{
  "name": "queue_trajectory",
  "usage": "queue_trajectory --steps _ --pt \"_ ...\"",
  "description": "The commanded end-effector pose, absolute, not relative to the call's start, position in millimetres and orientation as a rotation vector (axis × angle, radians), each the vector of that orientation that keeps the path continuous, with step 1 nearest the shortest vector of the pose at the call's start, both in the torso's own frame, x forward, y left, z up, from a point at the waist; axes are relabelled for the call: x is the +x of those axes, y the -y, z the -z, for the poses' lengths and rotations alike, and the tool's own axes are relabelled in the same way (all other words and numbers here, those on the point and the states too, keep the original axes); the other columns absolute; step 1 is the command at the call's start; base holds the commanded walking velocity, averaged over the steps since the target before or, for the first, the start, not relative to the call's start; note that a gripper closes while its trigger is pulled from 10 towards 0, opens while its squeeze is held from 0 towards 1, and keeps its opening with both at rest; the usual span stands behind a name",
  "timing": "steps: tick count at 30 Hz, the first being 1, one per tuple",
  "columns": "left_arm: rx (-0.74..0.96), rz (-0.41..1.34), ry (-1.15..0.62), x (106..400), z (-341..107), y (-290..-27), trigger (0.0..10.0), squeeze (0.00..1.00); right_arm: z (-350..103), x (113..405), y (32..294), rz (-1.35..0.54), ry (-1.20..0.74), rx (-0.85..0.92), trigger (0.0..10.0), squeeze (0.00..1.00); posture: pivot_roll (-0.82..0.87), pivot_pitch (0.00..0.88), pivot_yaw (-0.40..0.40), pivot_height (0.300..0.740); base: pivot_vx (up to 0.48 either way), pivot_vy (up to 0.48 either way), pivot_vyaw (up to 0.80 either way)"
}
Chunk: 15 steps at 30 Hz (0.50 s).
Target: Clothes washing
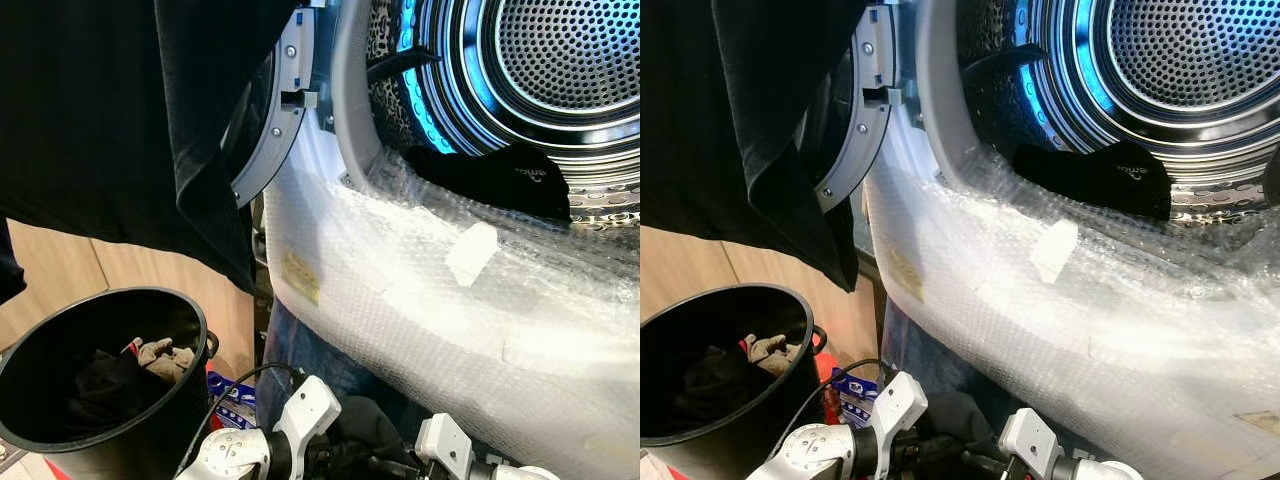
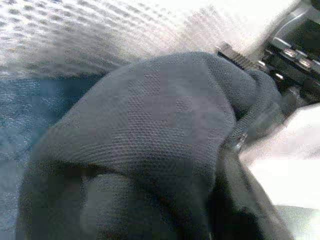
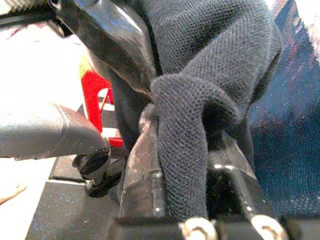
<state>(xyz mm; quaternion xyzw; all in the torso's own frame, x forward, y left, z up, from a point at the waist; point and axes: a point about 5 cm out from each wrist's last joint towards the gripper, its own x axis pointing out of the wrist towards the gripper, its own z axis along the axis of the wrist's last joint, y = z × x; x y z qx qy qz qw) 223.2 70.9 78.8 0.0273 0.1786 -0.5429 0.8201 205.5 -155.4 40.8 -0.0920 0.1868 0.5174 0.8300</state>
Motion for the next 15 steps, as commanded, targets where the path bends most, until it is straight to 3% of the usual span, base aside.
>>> queue_trajectory --steps 1,15 --pt "0.076 1.245 -0.331 219 -102 -72 10.0 1.00 -31 200 162 -1.072 -0.453 -0.211 0.0 0.00 0.03 0.000 -0.041 0.740 0.000 0.000 0.00" --pt "0.149 1.231 -0.434 193 -122 -114 10.0 1.00 -22 201 163 -1.068 -0.467 -0.232 0.0 0.00 0.06 0.000 -0.041 0.740 0.000 0.000 0.00"
